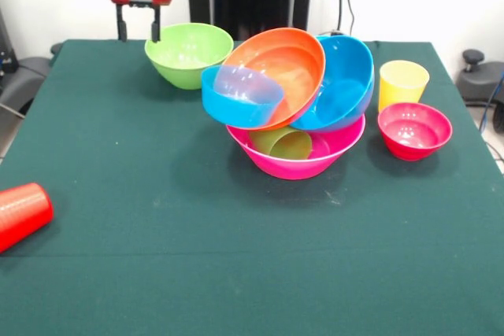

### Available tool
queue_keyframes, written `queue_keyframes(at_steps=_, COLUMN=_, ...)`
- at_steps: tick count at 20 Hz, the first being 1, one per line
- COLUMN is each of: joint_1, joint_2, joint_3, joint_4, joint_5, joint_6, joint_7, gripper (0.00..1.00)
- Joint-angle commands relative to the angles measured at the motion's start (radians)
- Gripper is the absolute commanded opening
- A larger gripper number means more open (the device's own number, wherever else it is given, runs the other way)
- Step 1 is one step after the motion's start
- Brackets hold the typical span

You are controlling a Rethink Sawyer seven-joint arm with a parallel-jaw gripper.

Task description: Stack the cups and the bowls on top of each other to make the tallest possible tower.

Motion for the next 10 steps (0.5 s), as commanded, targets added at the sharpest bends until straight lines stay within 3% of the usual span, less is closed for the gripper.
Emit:
queue_keyframes(at_steps=1, joint_1=0.093, joint_2=0.129, joint_3=-0.099, joint_4=-0.025, joint_5=-0.142, joint_6=-0.144, joint_7=0.098, gripper=1.00)
queue_keyframes(at_steps=6, joint_1=0.221, joint_2=0.259, joint_3=-0.263, joint_4=-0.130, joint_5=-0.158, joint_6=-0.296, joint_7=0.153, gripper=1.00)
queue_keyframes(at_steps=10, joint_1=0.311, joint_2=0.385, joint_3=-0.414, joint_4=-0.203, joint_5=-0.070, joint_6=-0.455, joint_7=0.107, gripper=1.00)
